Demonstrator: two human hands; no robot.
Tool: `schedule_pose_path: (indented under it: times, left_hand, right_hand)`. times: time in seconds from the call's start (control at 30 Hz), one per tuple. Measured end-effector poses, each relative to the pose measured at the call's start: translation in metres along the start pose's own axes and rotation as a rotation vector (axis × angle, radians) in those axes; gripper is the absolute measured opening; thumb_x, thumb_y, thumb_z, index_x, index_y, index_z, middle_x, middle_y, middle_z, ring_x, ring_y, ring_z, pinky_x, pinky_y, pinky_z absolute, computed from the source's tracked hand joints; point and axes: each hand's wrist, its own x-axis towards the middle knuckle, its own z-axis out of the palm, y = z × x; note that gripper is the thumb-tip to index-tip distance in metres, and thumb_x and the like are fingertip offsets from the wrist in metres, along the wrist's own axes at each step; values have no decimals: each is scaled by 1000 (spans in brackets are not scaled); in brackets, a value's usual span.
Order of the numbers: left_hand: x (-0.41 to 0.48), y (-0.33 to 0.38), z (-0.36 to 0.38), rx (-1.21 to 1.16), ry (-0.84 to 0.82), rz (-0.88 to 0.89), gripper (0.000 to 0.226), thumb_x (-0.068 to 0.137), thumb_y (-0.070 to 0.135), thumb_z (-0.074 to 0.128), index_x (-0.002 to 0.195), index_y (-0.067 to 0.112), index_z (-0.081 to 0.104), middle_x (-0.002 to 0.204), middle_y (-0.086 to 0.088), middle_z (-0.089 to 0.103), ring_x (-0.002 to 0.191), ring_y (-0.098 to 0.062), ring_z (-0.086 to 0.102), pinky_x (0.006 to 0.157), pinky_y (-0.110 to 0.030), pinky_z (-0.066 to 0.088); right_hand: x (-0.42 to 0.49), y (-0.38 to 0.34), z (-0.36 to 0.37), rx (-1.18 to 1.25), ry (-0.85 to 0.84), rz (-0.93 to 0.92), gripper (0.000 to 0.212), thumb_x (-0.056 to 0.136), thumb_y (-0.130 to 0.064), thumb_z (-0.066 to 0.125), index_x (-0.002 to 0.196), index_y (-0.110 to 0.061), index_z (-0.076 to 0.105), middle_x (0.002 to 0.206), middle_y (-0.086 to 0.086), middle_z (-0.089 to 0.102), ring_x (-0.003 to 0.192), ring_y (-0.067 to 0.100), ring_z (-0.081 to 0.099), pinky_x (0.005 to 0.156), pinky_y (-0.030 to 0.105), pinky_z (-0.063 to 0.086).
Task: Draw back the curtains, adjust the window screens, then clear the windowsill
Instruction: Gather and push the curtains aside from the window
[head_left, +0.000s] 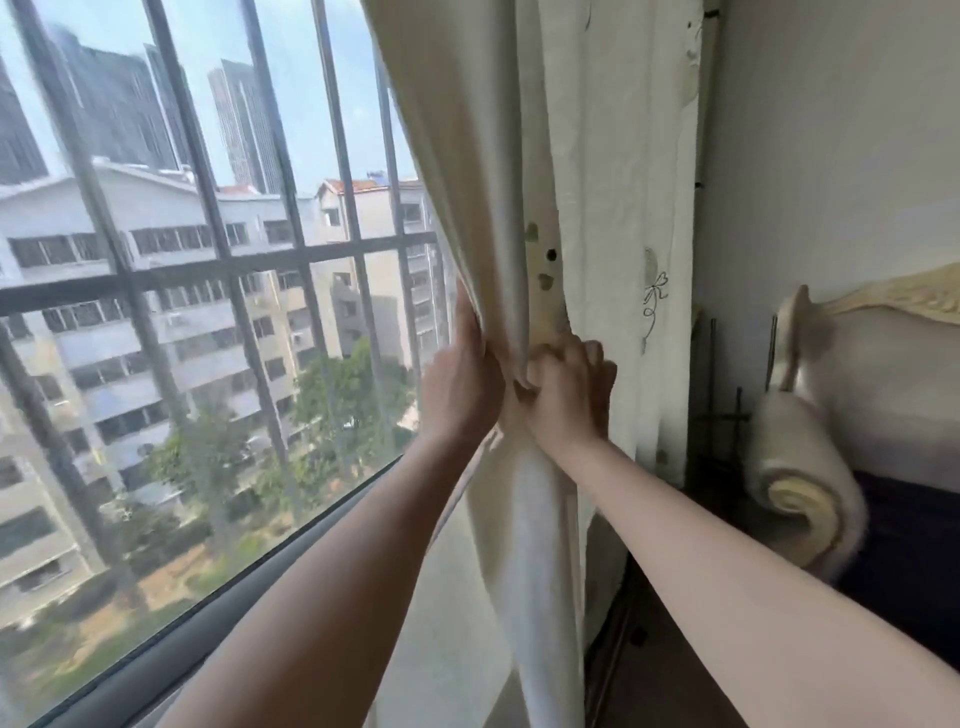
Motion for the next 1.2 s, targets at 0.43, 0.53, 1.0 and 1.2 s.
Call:
schedule_pose_path:
  times: [0.43,0.53,1.0,1.2]
  left_hand:
    - [99,10,173,-176,109,71,61,84,16,32,142,34,18,118,-15,62,87,-38,59,61,-32,35]
    - [115,17,198,-176,81,85,61,85,43,36,142,33,17,121,-6,61,95,-33,62,69,-37,47]
    - [209,8,305,-78,208,-124,52,94,15,39,143,10,23,108,-20,62,87,-39,59,62,-36,36]
    - [235,19,343,-191,121,-40,49,96,15,36,143,8,22,108,-19,61,87,-32,58,67,-35,40]
  right_hand:
    - [147,137,84,496,-231,114,77,91,-30,52,148,-37,1,118,14,65,99,36,63,82,41,52]
    - [171,152,101,438,-291,2,46,93,-31,45,137,-31,33,101,9,69,90,33,65,71,34,49]
    - [269,266,153,287,194,325,87,81,-42,62,150,-25,10,158,14,1,145,30,7,111,59,12]
    - [299,284,179,744,-266,498,104,85,-22,64,146,-30,-20,150,8,36,127,30,47,98,36,40]
